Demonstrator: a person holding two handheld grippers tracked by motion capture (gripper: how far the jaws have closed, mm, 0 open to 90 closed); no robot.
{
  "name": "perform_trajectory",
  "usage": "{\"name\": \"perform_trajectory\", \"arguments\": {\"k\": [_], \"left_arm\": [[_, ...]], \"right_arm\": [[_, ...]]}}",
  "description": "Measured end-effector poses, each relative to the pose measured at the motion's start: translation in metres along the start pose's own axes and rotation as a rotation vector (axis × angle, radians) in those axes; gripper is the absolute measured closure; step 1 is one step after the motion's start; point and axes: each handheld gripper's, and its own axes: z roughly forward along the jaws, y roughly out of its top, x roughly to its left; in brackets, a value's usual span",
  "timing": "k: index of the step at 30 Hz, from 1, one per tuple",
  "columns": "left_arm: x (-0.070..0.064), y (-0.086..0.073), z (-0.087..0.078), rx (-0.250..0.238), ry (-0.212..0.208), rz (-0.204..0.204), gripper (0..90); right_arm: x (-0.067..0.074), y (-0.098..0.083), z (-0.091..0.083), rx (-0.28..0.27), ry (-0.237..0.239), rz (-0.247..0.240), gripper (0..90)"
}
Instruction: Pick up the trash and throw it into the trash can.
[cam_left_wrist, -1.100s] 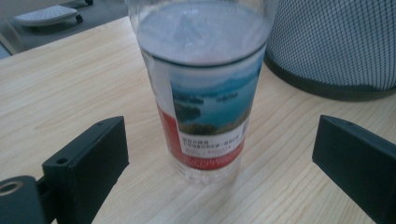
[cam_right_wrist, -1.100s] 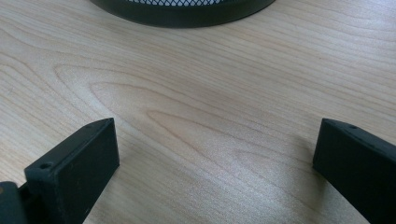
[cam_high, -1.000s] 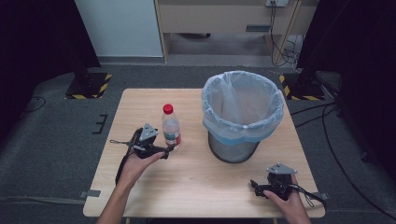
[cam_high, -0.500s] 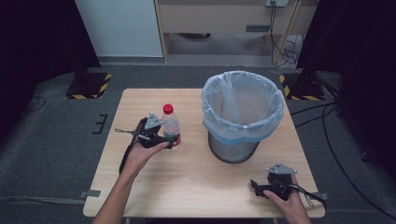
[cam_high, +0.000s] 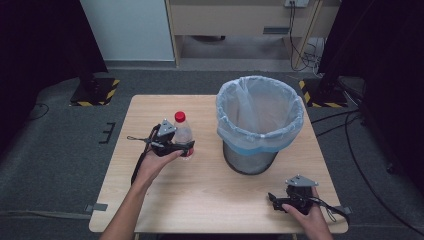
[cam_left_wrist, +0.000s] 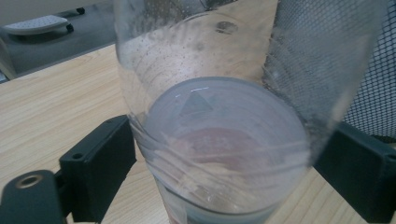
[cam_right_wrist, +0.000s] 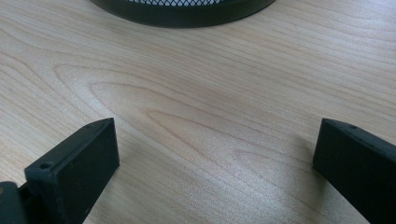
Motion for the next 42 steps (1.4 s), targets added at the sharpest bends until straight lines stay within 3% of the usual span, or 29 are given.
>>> {"name": "perform_trajectory", "arguments": {"k": [4,7,13,18,23,26,37,42], "left_arm": [[0.001,-0.001,0.002,-0.012,-0.005,-0.004,15.5],[0.000,-0.001,0.002,-0.024,-0.013,0.016,26.9],[-0.002,0.003,-0.004,-0.040,-0.010,0.032,27.8],[-0.005,0.017,-0.019,-0.062,-0.021,0.047,28.0],[-0.005,0.037,-0.035,-0.089,-0.029,0.095,28.0],[-0.003,0.043,-0.041,-0.082,-0.044,0.092,28.1],[-0.003,0.073,-0.059,-0.066,-0.067,0.163,28.1],[-0.004,0.082,-0.063,-0.062,-0.066,0.174,28.2]], "right_arm": [[0.000,0.000,0.000,0.000,0.001,0.002,0.3],[0.000,0.000,0.000,0.000,0.000,0.000,0.3],[0.000,0.000,0.000,0.000,0.000,0.000,0.3],[0.000,0.000,0.000,0.000,0.000,-0.002,0.3],[0.000,0.000,0.000,0.000,0.000,0.000,0.3],[0.000,0.000,0.000,0.000,0.000,0.000,0.3],[0.000,0.000,0.000,0.000,0.000,0.000,0.3],[0.000,0.000,0.000,0.000,0.000,0.001,0.3]]}}
